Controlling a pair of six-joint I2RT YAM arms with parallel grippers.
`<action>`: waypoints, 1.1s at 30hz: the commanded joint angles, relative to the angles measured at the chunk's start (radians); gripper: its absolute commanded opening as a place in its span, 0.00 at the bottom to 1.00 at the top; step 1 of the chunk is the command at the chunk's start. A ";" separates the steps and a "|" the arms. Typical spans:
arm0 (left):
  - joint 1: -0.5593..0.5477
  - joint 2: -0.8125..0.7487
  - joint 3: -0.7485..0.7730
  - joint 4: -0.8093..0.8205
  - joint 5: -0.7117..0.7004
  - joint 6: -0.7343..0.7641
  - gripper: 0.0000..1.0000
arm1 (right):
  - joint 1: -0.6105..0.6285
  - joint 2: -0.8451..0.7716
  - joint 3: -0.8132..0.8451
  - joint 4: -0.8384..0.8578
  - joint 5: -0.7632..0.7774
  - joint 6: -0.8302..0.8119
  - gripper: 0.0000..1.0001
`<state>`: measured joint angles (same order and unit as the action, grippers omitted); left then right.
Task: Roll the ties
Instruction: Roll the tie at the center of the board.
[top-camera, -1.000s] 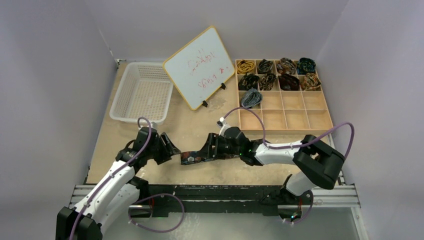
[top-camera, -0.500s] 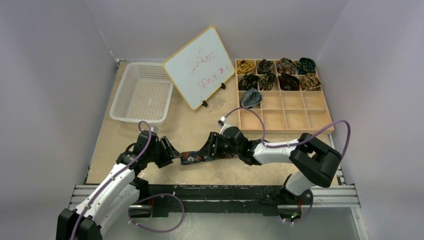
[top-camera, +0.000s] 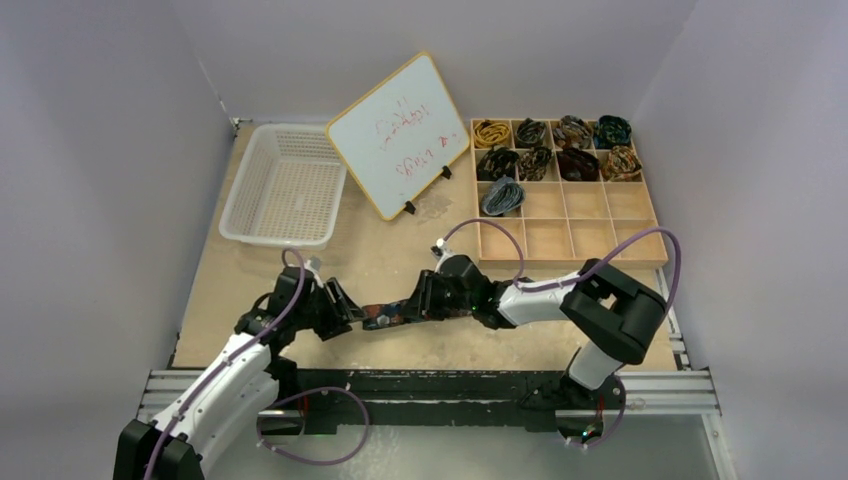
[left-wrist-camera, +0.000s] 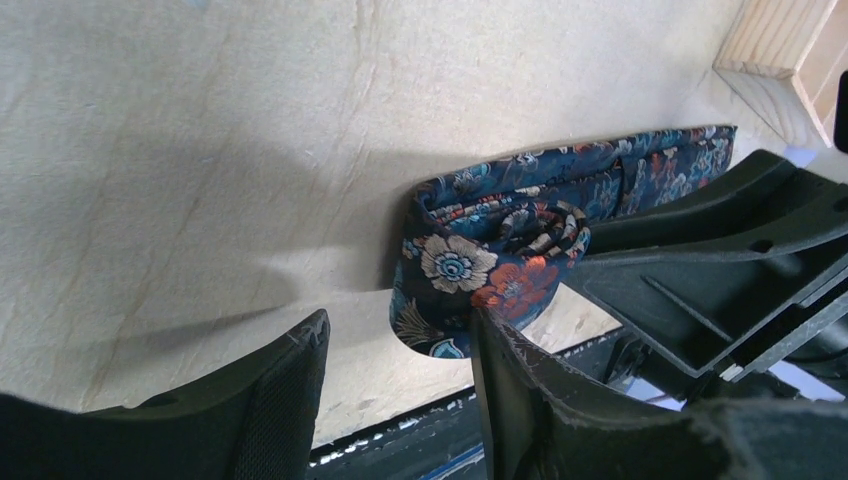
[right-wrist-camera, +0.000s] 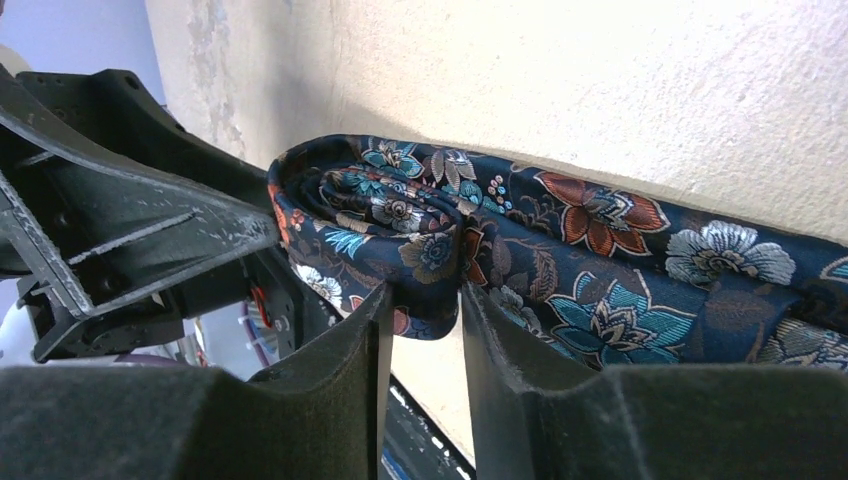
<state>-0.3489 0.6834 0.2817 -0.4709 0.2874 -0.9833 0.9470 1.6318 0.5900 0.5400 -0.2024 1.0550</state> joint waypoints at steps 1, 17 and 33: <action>0.004 -0.012 -0.032 0.113 0.088 0.031 0.52 | -0.003 0.006 0.047 -0.034 -0.003 -0.010 0.33; 0.005 0.074 -0.138 0.453 0.234 0.130 0.53 | -0.031 0.069 0.060 -0.054 -0.036 -0.010 0.22; 0.004 0.141 -0.142 0.551 0.189 0.197 0.54 | -0.064 0.121 0.063 -0.033 -0.113 -0.006 0.16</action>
<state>-0.3489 0.8196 0.1326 0.0479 0.5114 -0.8265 0.8913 1.7302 0.6415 0.5339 -0.3069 1.0550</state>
